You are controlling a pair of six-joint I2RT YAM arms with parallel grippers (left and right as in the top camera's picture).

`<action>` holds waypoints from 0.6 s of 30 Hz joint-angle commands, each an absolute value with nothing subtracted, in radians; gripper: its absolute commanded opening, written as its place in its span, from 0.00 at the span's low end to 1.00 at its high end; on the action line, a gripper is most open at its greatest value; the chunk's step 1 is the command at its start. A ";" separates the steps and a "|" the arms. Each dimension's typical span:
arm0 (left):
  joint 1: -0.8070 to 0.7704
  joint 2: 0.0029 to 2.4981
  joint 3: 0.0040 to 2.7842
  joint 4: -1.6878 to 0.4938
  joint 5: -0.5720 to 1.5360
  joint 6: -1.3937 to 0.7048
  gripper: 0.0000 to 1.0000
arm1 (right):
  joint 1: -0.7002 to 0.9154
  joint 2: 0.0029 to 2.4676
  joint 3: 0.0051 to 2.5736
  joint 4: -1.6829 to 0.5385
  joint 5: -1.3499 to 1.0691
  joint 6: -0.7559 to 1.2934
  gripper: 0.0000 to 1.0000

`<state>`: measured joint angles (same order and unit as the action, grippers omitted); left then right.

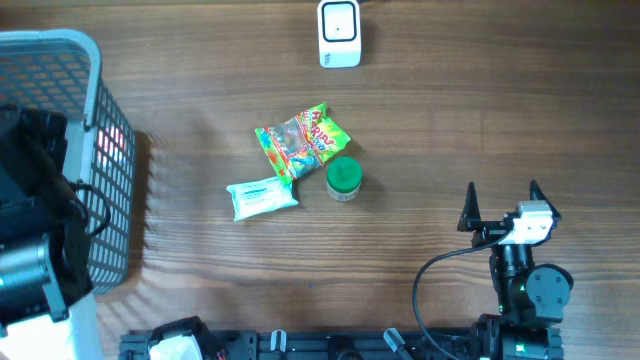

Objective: Scan the item barcode
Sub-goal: 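Reach the left gripper into the basket and grasp the red snack pack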

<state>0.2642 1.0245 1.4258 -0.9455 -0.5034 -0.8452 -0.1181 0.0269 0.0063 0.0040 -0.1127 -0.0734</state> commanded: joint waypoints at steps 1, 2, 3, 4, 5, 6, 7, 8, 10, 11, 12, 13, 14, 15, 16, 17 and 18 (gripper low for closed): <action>0.285 1.077 1.427 -0.935 -0.434 -0.781 1.00 | -0.114 0.023 0.005 0.009 -0.129 -0.079 1.00; 0.288 1.086 1.427 -0.935 -0.435 -0.781 1.00 | -0.114 0.023 0.005 0.009 -0.128 -0.079 1.00; 0.292 1.095 1.427 -0.935 -0.435 -0.781 1.00 | -0.114 0.023 0.005 0.009 -0.129 -0.079 1.00; 0.297 1.102 1.427 -0.934 -0.435 -0.781 1.00 | -0.114 0.023 0.005 0.009 -0.129 -0.079 1.00; 0.305 1.107 1.427 -0.934 -0.435 -0.781 1.00 | -0.114 0.023 0.005 0.009 -0.129 -0.078 1.00; 0.317 1.110 1.427 -0.932 -0.435 -0.783 1.00 | -0.114 0.023 0.005 0.009 -0.129 -0.078 1.00; 0.337 1.114 1.427 -0.931 -0.435 -0.793 1.00 | -0.114 0.023 0.005 0.009 -0.129 -0.079 1.00; 0.368 1.120 1.427 -0.931 -0.435 -0.802 1.00 | -0.114 0.023 0.005 0.009 -0.129 -0.079 1.00; 0.444 1.141 1.427 -0.931 -0.423 -0.819 1.00 | -0.114 0.023 0.005 0.009 -0.129 -0.079 1.00; 0.479 1.155 1.427 -0.931 -0.402 -0.819 1.00 | -0.114 0.023 0.005 0.009 -0.129 -0.079 1.00; 0.522 1.177 1.427 -0.932 -0.364 -0.819 1.00 | -0.114 0.023 0.005 0.009 -0.129 -0.079 1.00; 0.573 1.211 1.427 -0.933 -0.311 -0.823 1.00 | -0.114 0.023 0.005 0.009 -0.129 -0.079 1.00; 0.612 1.246 1.427 -0.940 -0.273 -0.839 1.00 | -0.114 0.023 0.005 0.009 -0.129 -0.079 1.00; 0.638 1.273 1.427 -0.951 -0.257 -0.860 1.00 | -0.114 0.023 0.005 0.009 -0.129 -0.079 1.00; 0.666 1.309 1.427 -0.971 -0.250 -0.893 1.00 | -0.114 0.023 0.005 0.009 -0.129 -0.079 1.00; 0.689 1.346 1.427 -0.993 -0.250 -0.920 1.00 | -0.114 0.023 0.005 0.009 -0.129 -0.079 1.00; 0.704 1.378 1.427 -1.005 -0.250 -0.926 1.00 | -0.114 0.023 0.005 0.009 -0.129 -0.079 1.00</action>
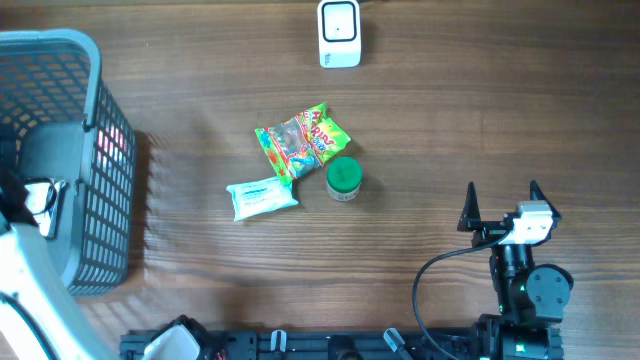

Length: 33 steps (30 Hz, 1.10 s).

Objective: Scan the item barcode
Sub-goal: 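Reach the left gripper into the basket and grasp the red snack pack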

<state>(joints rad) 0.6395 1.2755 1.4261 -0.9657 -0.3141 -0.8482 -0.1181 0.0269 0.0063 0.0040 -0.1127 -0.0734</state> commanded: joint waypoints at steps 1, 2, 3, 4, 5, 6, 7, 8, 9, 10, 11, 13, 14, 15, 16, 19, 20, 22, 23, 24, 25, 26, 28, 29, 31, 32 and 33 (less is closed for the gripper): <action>0.717 1.417 1.427 -1.017 -0.251 -0.924 1.00 | -0.114 0.023 0.005 0.009 -0.129 -0.079 1.00; 0.726 1.457 1.427 -1.027 -0.250 -0.924 1.00 | -0.114 0.023 0.005 0.009 -0.129 -0.079 1.00; 0.727 1.506 1.427 -1.028 -0.247 -0.920 1.00 | -0.114 0.023 0.005 0.009 -0.129 -0.079 1.00; 0.725 1.540 1.427 -1.019 -0.226 -0.915 1.00 | -0.114 0.023 0.005 0.009 -0.129 -0.078 1.00; 0.723 1.567 1.427 -1.003 -0.193 -0.894 1.00 | -0.114 0.023 0.005 0.009 -0.129 -0.079 1.00; 0.723 1.600 1.427 -0.980 -0.134 -0.874 1.00 | -0.114 0.023 0.005 0.009 -0.129 -0.079 1.00; 0.722 1.627 1.427 -0.961 -0.080 -0.867 1.00 | -0.114 0.023 0.005 0.009 -0.129 -0.079 1.00; 0.722 1.653 1.427 -0.949 -0.035 -0.868 1.00 | -0.114 0.023 0.005 0.009 -0.129 -0.079 1.00; 0.720 1.678 1.427 -0.934 0.007 -0.868 1.00 | -0.114 0.023 0.005 0.009 -0.129 -0.079 1.00; 0.714 1.710 1.427 -0.918 0.051 -0.868 1.00 | -0.114 0.023 0.005 0.009 -0.129 -0.079 1.00; 0.706 1.740 1.427 -0.903 0.078 -0.868 1.00 | -0.114 0.023 0.005 0.009 -0.129 -0.079 1.00; 0.679 1.792 1.427 -0.888 0.090 -0.868 1.00 | -0.114 0.023 0.005 0.009 -0.129 -0.079 1.00; 0.660 1.816 1.427 -0.873 0.089 -0.868 1.00 | -0.114 0.023 0.005 0.009 -0.129 -0.079 1.00; 0.640 1.837 1.427 -0.856 0.089 -0.868 1.00 | -0.114 0.023 0.005 0.009 -0.129 -0.079 1.00; 0.616 1.855 1.427 -0.834 0.089 -0.868 1.00 | -0.114 0.023 0.005 0.009 -0.129 -0.079 1.00; 0.561 1.881 1.427 -0.773 0.089 -0.872 1.00 | -0.114 0.023 0.005 0.009 -0.129 -0.079 1.00; 0.543 1.890 1.427 -0.759 0.080 -0.886 1.00 | -0.114 0.023 0.005 0.009 -0.129 -0.079 1.00; 0.524 1.906 1.427 -0.751 0.057 -0.929 1.00 | -0.114 0.023 0.005 0.009 -0.129 -0.079 1.00; 0.514 1.918 1.427 -0.746 0.051 -0.943 1.00 | -0.114 0.023 0.005 0.009 -0.129 -0.079 1.00; 0.507 1.934 1.427 -0.736 0.051 -0.949 1.00 | -0.114 0.023 0.005 0.009 -0.129 -0.079 1.00; 0.503 1.950 1.427 -0.733 0.052 -0.951 1.00 | -0.114 0.023 0.005 0.009 -0.129 -0.078 1.00; 0.500 1.967 1.427 -0.733 0.052 -0.951 1.00 | -0.114 0.023 0.005 0.009 -0.129 -0.079 1.00; 0.499 2.000 1.427 -0.748 0.052 -0.951 0.96 | -0.114 0.023 0.005 0.009 -0.129 -0.079 1.00; 0.499 2.009 1.427 -0.755 0.052 -0.951 0.92 | -0.114 0.023 0.005 0.009 -0.128 -0.079 1.00; 0.499 2.027 1.427 -0.768 0.052 -0.950 0.82 | -0.114 0.023 0.005 0.009 -0.129 -0.078 1.00; 0.499 2.030 1.427 -0.770 0.052 -0.947 0.75 | -0.114 0.023 0.005 0.009 -0.129 -0.078 1.00; 0.499 2.031 1.427 -0.771 0.052 -0.947 0.63 | -0.114 0.023 0.005 0.009 -0.129 -0.079 1.00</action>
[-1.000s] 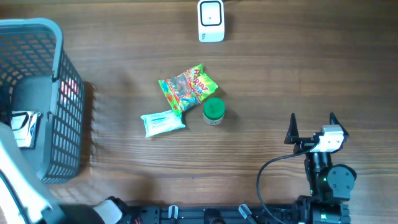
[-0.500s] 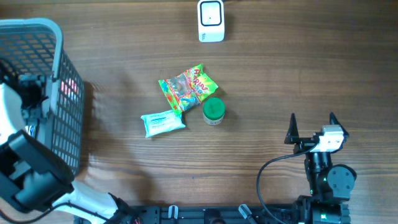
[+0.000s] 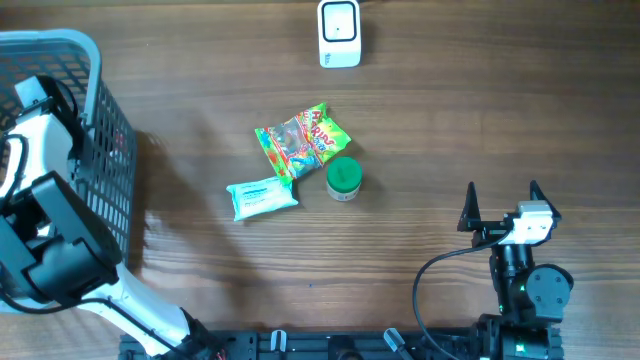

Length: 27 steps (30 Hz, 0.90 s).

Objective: Scan the item barcode
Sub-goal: 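Reach the left gripper into the basket and grasp the red snack pack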

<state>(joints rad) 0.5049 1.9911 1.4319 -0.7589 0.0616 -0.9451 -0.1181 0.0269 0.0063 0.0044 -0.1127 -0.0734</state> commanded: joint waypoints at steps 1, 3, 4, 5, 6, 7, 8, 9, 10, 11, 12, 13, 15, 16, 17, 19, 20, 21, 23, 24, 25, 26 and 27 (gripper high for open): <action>0.499 2.031 1.427 -0.770 0.052 -0.946 0.52 | -0.114 0.023 0.005 0.009 -0.129 -0.079 0.99; 0.500 2.030 1.427 -0.770 0.053 -0.933 0.22 | -0.114 0.023 0.005 0.009 -0.129 -0.078 1.00; 0.501 2.029 1.427 -0.771 0.054 -0.923 0.05 | -0.114 0.023 0.005 0.009 -0.129 -0.079 1.00; 0.502 2.023 1.427 -0.776 0.052 -0.920 0.04 | -0.114 0.023 0.005 0.009 -0.129 -0.079 1.00; 0.503 2.016 1.427 -0.779 0.051 -0.919 0.04 | -0.114 0.023 0.005 0.009 -0.129 -0.079 1.00; 0.505 2.000 1.427 -0.778 0.052 -0.907 0.04 | -0.114 0.023 0.005 0.009 -0.129 -0.079 1.00; 0.507 1.978 1.427 -0.778 0.052 -0.897 0.04 | -0.114 0.023 0.005 0.009 -0.129 -0.079 1.00; 0.509 1.949 1.427 -0.779 0.052 -0.893 0.04 | -0.114 0.023 0.005 0.009 -0.129 -0.079 1.00; 0.511 1.914 1.427 -0.780 0.052 -0.893 0.04 | -0.114 0.023 0.005 0.009 -0.129 -0.079 1.00; 0.513 1.873 1.428 -0.782 0.052 -0.894 0.04 | -0.114 0.023 0.005 0.009 -0.129 -0.079 1.00; 0.513 1.828 1.428 -0.782 0.052 -0.893 0.04 | -0.114 0.023 0.005 0.009 -0.129 -0.079 1.00; 0.513 1.798 1.428 -0.782 0.052 -0.893 0.04 | -0.114 0.023 0.005 0.009 -0.129 -0.079 1.00; 0.513 1.690 1.428 -0.788 0.052 -0.894 0.04 | -0.114 0.023 0.005 0.009 -0.129 -0.079 1.00; 0.513 1.616 1.428 -0.793 0.051 -0.893 0.04 | -0.114 0.023 0.005 0.009 -0.129 -0.079 1.00; 0.513 1.584 1.428 -0.794 0.051 -0.893 0.04 | -0.114 0.023 0.005 0.009 -0.129 -0.079 1.00; 0.513 1.505 1.428 -0.797 0.051 -0.893 0.04 | -0.114 0.023 0.005 0.009 -0.129 -0.079 1.00; 0.513 1.463 1.428 -0.797 0.051 -0.893 0.04 | -0.114 0.023 0.005 0.009 -0.129 -0.079 1.00; 0.513 1.431 1.428 -0.797 0.051 -0.893 0.04 | -0.114 0.023 0.005 0.009 -0.129 -0.079 1.00; 0.513 1.361 1.428 -0.801 0.042 -0.894 0.04 | -0.114 0.023 0.005 0.009 -0.129 -0.079 1.00; 0.513 1.340 1.428 -0.805 0.040 -0.894 0.04 | -0.114 0.023 0.005 0.009 -0.129 -0.079 1.00; 0.513 1.319 1.428 -0.812 0.040 -0.893 0.04 | -0.114 0.023 0.005 0.009 -0.129 -0.079 1.00; 0.513 1.300 1.428 -0.823 0.039 -0.893 0.04 | -0.114 0.023 0.005 0.009 -0.129 -0.079 1.00; 0.513 1.286 1.428 -0.834 0.040 -0.893 0.04 | -0.114 0.023 0.005 0.009 -0.128 -0.079 1.00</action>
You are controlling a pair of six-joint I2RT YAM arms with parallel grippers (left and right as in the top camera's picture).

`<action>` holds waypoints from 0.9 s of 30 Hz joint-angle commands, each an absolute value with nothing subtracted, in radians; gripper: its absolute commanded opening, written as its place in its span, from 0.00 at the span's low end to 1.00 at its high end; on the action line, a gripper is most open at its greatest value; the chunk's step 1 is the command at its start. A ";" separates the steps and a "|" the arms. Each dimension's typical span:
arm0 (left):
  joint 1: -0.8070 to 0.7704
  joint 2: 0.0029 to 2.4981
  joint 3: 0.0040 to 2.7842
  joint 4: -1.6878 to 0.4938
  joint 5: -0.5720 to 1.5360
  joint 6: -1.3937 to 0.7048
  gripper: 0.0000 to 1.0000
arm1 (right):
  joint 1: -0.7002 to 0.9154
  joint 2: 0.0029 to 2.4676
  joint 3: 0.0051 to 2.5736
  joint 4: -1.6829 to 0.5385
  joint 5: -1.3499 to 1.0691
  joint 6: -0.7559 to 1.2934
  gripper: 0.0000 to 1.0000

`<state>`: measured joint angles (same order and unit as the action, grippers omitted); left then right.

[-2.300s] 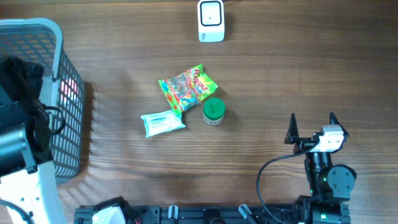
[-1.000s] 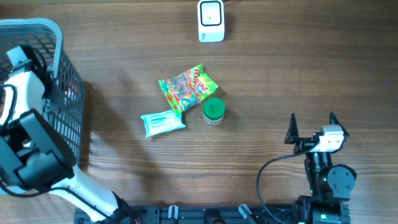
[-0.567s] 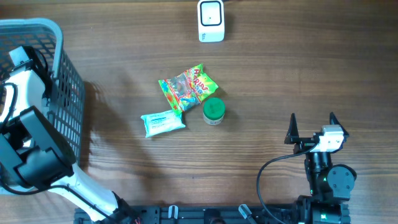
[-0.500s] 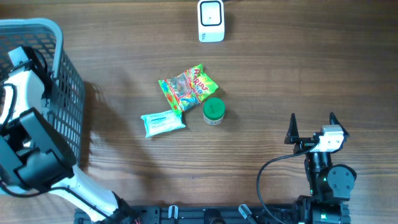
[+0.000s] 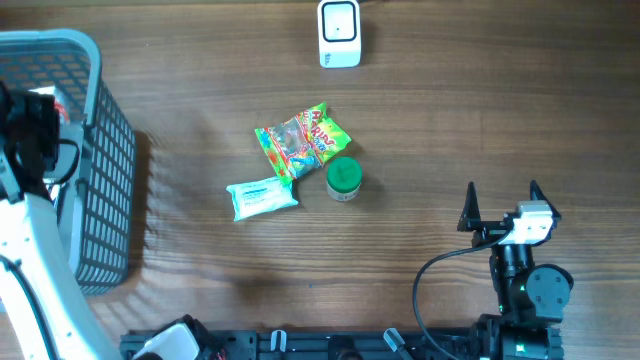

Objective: Scan the item barcode
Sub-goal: 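Reach the left gripper into the basket and grasp the red snack pack, then carry the red snack pack and place it beside the jar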

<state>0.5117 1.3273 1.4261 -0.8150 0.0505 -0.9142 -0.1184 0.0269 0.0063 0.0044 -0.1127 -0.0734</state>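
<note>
The white barcode scanner (image 5: 340, 33) stands at the far edge of the table. Three items lie mid-table: a green and yellow candy bag (image 5: 302, 140), a green-lidded jar (image 5: 344, 178) and a white and teal packet (image 5: 262, 196). My left arm (image 5: 30, 130) reaches down into the grey basket (image 5: 105, 170) at the left. Its black wrist hides its fingers. My right gripper (image 5: 501, 200) rests near the front right, open and empty, well away from the items.
A red and white item (image 5: 64, 100) shows inside the basket beside my left wrist. The basket's tall mesh wall stands between my left arm and the items. The right arm's black cable (image 5: 430, 280) loops at the front.
My left arm has shifted inside the basket; its black wrist now sits toward the basket's far left. The items, the scanner and my right arm have not moved.
My left arm stayed over the basket throughout, in a different pose each time: low at the left, then deeper in the basket, then along the basket's near wall, now toward its far left. The table items never moved, and the right gripper stayed open and still.
</note>
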 commanded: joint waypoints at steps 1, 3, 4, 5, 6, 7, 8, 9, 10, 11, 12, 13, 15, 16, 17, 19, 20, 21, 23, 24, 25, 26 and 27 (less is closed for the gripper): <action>0.513 1.272 1.428 -0.847 0.040 -0.893 0.04 | -0.114 0.023 0.005 0.009 -0.129 -0.079 1.00; 0.513 1.253 1.428 -0.868 0.040 -0.891 0.04 | -0.114 0.023 0.005 0.009 -0.129 -0.079 1.00; 0.513 1.250 1.428 -0.873 0.040 -0.889 0.04 | -0.114 0.023 0.005 0.009 -0.129 -0.079 1.00; 0.513 1.249 1.428 -0.878 0.040 -0.888 0.04 | -0.114 0.023 0.005 0.009 -0.129 -0.078 1.00; 0.513 1.249 1.428 -0.883 0.040 -0.881 0.04 | -0.114 0.023 0.005 0.009 -0.129 -0.078 1.00; 0.513 1.249 1.428 -0.884 0.040 -0.873 0.04 | -0.114 0.023 0.005 0.009 -0.129 -0.079 1.00; 0.513 1.249 1.428 -0.886 0.039 -0.869 0.04 | -0.114 0.023 0.005 0.009 -0.129 -0.079 1.00; 0.513 1.249 1.428 -0.889 0.035 -0.867 0.04 | -0.114 0.023 0.005 0.009 -0.129 -0.079 1.00; 0.513 1.249 1.428 -0.892 0.028 -0.867 0.04 | -0.114 0.023 0.005 0.009 -0.128 -0.079 1.00; 0.513 1.249 1.428 -0.893 0.022 -0.867 0.04 | -0.114 0.023 0.005 0.009 -0.129 -0.079 0.99; 0.513 1.249 1.428 -0.893 0.014 -0.867 0.04 | -0.114 0.023 0.005 0.009 -0.129 -0.079 1.00; 0.513 1.249 1.428 -0.893 0.009 -0.867 0.04 | -0.114 0.023 0.005 0.009 -0.129 -0.079 1.00; 0.513 1.249 1.428 -0.900 0.010 -0.868 0.04 | -0.114 0.023 0.005 0.009 -0.129 -0.079 1.00; 0.513 1.249 1.428 -0.904 0.010 -0.867 0.04 | -0.114 0.023 0.005 0.009 -0.128 -0.079 1.00; 0.512 1.249 1.428 -0.911 0.011 -0.868 0.04 | -0.114 0.023 0.005 0.009 -0.129 -0.079 1.00; 0.512 1.249 1.428 -0.919 0.026 -0.867 0.04 | -0.114 0.023 0.005 0.009 -0.129 -0.079 1.00; 0.512 1.249 1.428 -0.920 0.030 -0.866 0.04 | -0.114 0.023 0.005 0.009 -0.129 -0.079 1.00; 0.512 1.248 1.428 -0.915 0.042 -0.862 0.04 | -0.114 0.023 0.005 0.009 -0.129 -0.079 1.00; 0.512 1.245 1.428 -0.879 0.122 -0.809 0.04 | -0.114 0.023 0.005 0.009 -0.129 -0.079 1.00; 0.512 1.243 1.428 -0.863 0.166 -0.789 0.04 | -0.114 0.023 0.005 0.009 -0.129 -0.079 1.00; 0.512 1.242 1.428 -0.845 0.215 -0.780 0.04 | -0.114 0.023 0.005 0.009 -0.129 -0.078 1.00; 0.512 1.242 1.428 -0.833 0.249 -0.780 0.04 | -0.114 0.023 0.005 0.009 -0.129 -0.078 1.00; 0.512 1.241 1.428 -0.815 0.299 -0.767 0.04 | -0.114 0.023 0.005 0.009 -0.129 -0.079 1.00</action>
